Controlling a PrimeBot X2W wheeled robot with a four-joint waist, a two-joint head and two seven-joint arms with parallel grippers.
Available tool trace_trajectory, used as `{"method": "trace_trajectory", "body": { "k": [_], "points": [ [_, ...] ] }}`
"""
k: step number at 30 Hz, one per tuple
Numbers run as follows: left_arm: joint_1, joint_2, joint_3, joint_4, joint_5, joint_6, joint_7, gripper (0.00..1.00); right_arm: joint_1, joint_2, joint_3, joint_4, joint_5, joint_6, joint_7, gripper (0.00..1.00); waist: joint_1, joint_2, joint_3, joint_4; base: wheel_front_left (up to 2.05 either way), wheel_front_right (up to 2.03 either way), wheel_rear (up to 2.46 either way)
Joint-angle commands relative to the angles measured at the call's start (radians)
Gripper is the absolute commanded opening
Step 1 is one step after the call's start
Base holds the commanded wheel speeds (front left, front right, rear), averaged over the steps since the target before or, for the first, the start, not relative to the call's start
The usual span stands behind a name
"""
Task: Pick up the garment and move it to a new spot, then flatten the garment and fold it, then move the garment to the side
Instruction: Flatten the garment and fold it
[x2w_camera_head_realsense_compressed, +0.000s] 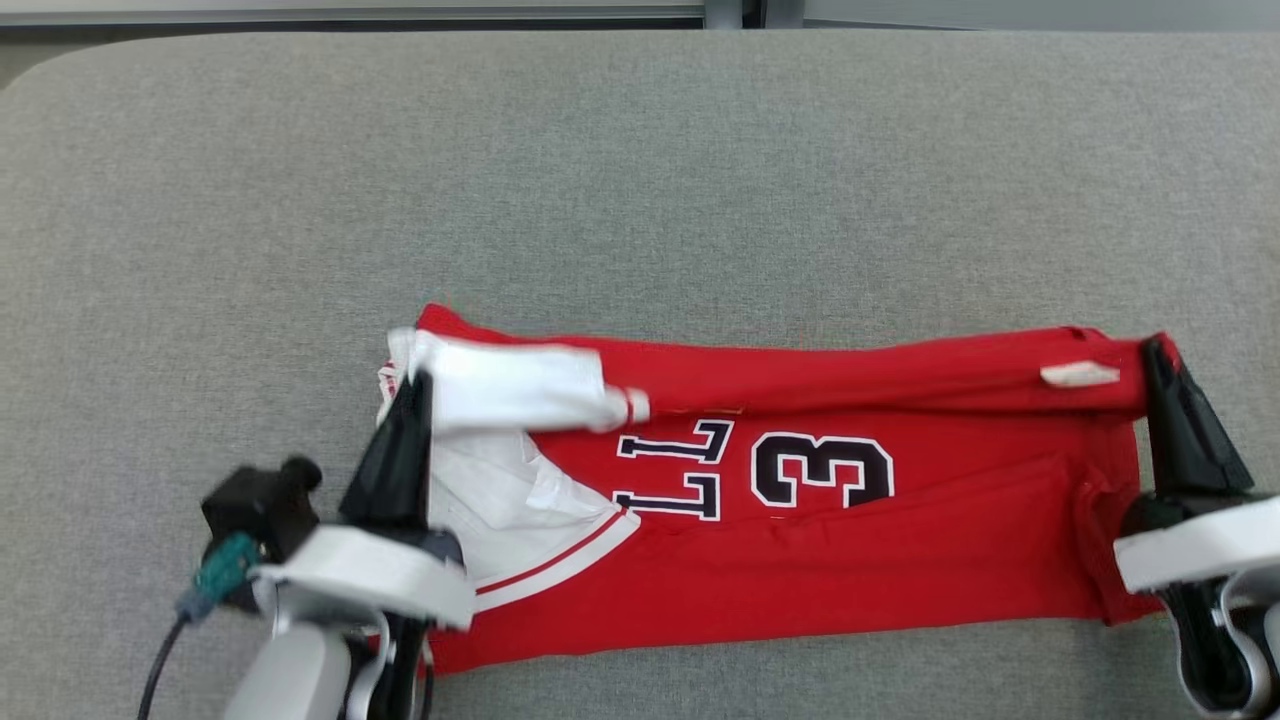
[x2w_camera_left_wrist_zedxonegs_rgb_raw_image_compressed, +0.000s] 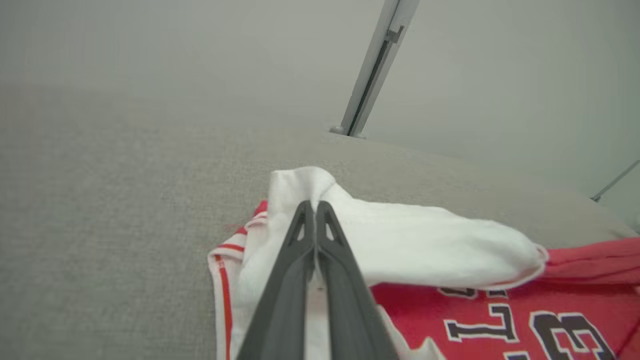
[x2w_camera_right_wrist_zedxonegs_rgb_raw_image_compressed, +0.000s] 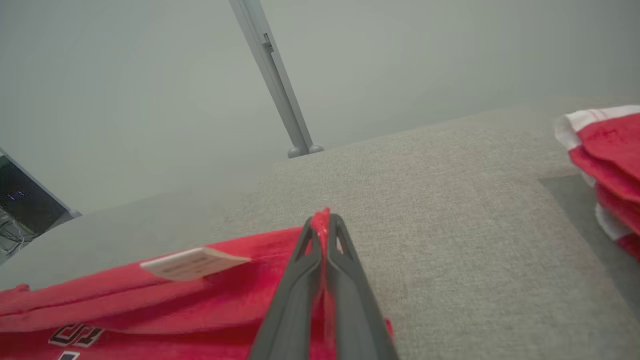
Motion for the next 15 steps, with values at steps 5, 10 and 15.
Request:
{"method": "trace_trajectory", "body": {
  "k": [5,10,15],
  "points": [
    [0.147,0.002,0.004,-0.072,-0.055,0.023,0.055,0.00,0.091,-0.002,-0.001,-0.023,-0.022,0.000,-0.006,0.00,0.0000,0.0000,-0.012,0.006,0.00,0.00,0.00],
    [0.188,-0.002,-0.015,-0.037,-0.091,0.011,0.108,1.00,0.157,0.036,-0.021,-0.021,-0.095,0.000,-0.005,1.00,0.0000,0.0000,-0.025,0.003,0.00,0.00,0.00],
    [0.213,0.017,0.015,-0.035,-0.047,0.042,0.011,1.00,0.245,0.089,-0.056,-0.119,-0.213,0.000,-0.046,1.00,0.0000,0.0000,-0.064,-0.021,0.00,0.00,0.00]
  ]
}}
